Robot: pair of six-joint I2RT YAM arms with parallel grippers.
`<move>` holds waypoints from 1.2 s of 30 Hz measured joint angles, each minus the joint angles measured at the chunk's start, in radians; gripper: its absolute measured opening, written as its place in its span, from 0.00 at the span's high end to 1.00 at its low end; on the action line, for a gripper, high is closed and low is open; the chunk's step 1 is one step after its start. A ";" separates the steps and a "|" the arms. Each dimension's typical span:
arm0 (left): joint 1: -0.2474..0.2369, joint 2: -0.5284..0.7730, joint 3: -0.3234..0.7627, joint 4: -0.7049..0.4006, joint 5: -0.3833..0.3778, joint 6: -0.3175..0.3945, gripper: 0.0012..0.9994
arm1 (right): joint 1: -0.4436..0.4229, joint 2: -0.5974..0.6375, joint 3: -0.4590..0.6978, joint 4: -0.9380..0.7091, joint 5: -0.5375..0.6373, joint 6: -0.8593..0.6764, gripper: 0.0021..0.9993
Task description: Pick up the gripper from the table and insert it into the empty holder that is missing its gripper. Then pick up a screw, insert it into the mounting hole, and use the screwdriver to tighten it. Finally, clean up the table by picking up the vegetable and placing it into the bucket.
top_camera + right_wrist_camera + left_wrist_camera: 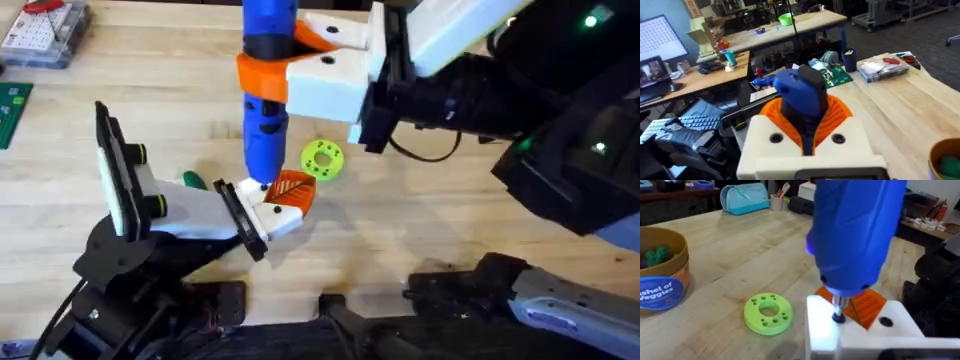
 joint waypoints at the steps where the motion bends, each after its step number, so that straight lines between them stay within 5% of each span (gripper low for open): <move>1: 0.000 0.000 0.000 0.000 0.001 0.000 0.98 | 0.001 0.000 0.000 0.000 -0.001 -0.003 0.94; 17: 0.000 0.000 0.000 0.001 0.001 0.001 0.98 | 0.002 0.000 0.000 0.005 -0.003 -0.008 0.94; 25: 0.000 0.000 0.000 0.000 -0.001 0.001 0.98 | -0.010 -0.012 -0.014 0.294 -0.007 0.020 0.94; 36: 0.000 0.000 0.000 0.000 -0.001 0.001 0.98 | -0.085 -0.003 -0.013 0.205 0.004 0.029 0.94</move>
